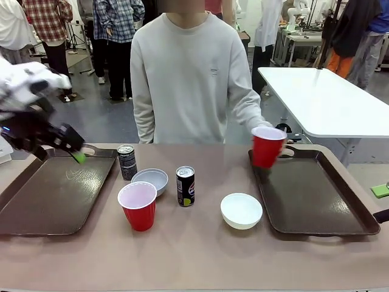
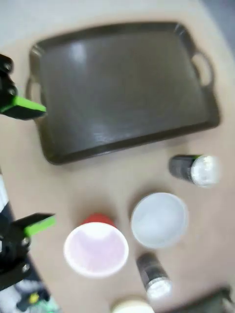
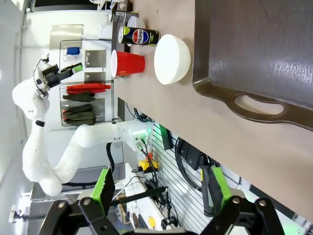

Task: Prepare tableware on both trays.
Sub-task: Pick up a Picnic Bowl from the table and place it on a Handle tray.

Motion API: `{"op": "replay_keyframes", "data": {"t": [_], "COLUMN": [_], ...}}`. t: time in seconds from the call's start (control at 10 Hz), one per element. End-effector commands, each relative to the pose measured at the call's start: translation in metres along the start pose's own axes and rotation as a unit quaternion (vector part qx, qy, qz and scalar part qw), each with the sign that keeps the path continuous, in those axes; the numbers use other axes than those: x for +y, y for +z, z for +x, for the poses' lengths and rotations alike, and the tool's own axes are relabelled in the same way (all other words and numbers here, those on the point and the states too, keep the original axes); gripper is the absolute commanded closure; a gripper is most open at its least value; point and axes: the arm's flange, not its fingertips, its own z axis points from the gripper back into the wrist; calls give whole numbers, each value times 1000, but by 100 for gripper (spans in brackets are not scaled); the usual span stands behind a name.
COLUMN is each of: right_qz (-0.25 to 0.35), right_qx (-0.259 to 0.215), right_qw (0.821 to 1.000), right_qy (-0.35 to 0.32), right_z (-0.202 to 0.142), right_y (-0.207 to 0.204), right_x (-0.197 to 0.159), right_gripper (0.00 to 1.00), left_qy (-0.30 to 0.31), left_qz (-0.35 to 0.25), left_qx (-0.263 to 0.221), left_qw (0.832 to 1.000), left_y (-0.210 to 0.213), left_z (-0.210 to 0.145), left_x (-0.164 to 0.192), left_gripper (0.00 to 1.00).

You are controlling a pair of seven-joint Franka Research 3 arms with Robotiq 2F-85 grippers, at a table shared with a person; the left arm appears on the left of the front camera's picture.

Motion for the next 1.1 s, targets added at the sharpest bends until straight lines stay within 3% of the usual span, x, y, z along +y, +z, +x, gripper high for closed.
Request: {"op": "replay_keyframes", "data": {"t": [0.0,0.2,0.4,0.5,0.7,0.8,1.0], "right_qz": [6,6,6,6,6,6,6], "right_qx": [0,0,0,0,0,0,0], "right_qw": [1000,1000,1000,1000,1000,1000,1000], "right_qy": [3,3,3,3,3,3,3], "right_z": [-1,-1,-1,-1,-1,-1,-1], "right_y": [1,1,1,1,1,1,1], "right_x": [-2,-2,-2,-2,-2,-2,-2], "right_gripper": [0,0,0,0,0,0,0], "left_qy": [-1,5,29,-9,-9,-11,33], "left_qz": [61,57,-9,58,58,35,18], "left_qx": [17,41,60,35,35,50,37], "left_qw": [998,998,998,998,998,998,999], "left_y": [-28,-43,-23,-48,-48,-44,-67], "left_z": [15,33,42,23,23,36,83], "left_x": [-31,-60,-55,-64,-64,-58,-87], "left_gripper": [0,0,0,0,0,0,0]}}
